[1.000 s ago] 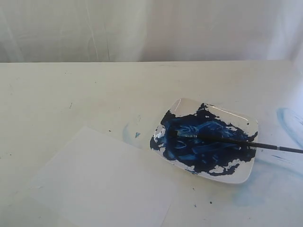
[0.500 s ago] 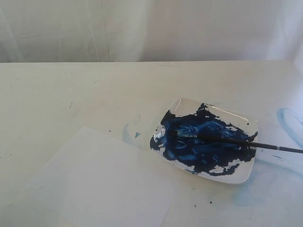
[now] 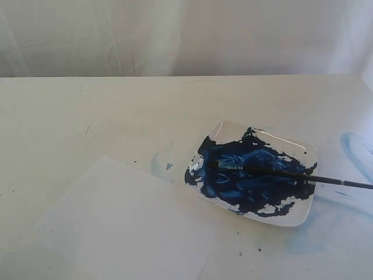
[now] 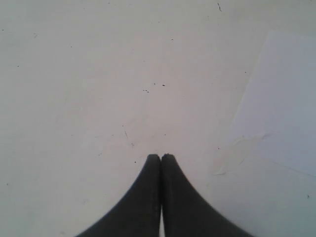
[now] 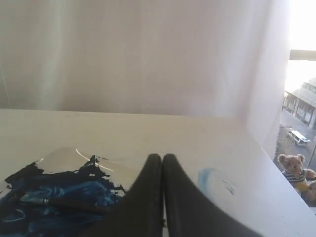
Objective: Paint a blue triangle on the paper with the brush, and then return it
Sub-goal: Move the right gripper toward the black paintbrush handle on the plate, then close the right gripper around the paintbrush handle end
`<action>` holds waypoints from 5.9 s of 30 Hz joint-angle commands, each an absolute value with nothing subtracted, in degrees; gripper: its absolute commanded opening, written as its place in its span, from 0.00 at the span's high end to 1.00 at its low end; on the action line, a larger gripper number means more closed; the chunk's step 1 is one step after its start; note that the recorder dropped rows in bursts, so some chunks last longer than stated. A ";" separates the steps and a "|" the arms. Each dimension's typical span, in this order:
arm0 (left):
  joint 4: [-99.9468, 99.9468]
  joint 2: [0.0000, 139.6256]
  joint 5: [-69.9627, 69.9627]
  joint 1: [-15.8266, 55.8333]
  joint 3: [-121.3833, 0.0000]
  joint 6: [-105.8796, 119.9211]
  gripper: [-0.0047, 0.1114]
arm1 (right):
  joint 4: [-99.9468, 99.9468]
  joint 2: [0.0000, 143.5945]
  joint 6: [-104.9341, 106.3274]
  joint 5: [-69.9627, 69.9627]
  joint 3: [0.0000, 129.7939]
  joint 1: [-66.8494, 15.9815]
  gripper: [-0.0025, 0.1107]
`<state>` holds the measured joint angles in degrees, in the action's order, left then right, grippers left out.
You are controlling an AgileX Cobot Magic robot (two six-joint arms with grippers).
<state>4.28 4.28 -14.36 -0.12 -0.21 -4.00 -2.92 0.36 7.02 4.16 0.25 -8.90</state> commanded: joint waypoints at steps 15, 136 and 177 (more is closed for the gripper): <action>4.39 4.66 -14.42 0.17 0.00 -4.22 0.96 | -8.96 0.00 -23.15 -6.53 0.00 -8.67 0.98; 4.39 4.66 -14.42 0.17 0.00 -4.10 0.96 | -27.53 95.55 -64.50 -11.21 31.72 -10.35 0.62; 4.39 4.66 -14.42 0.17 0.00 -4.21 0.96 | -27.14 99.69 -66.09 -10.95 34.96 -10.90 0.62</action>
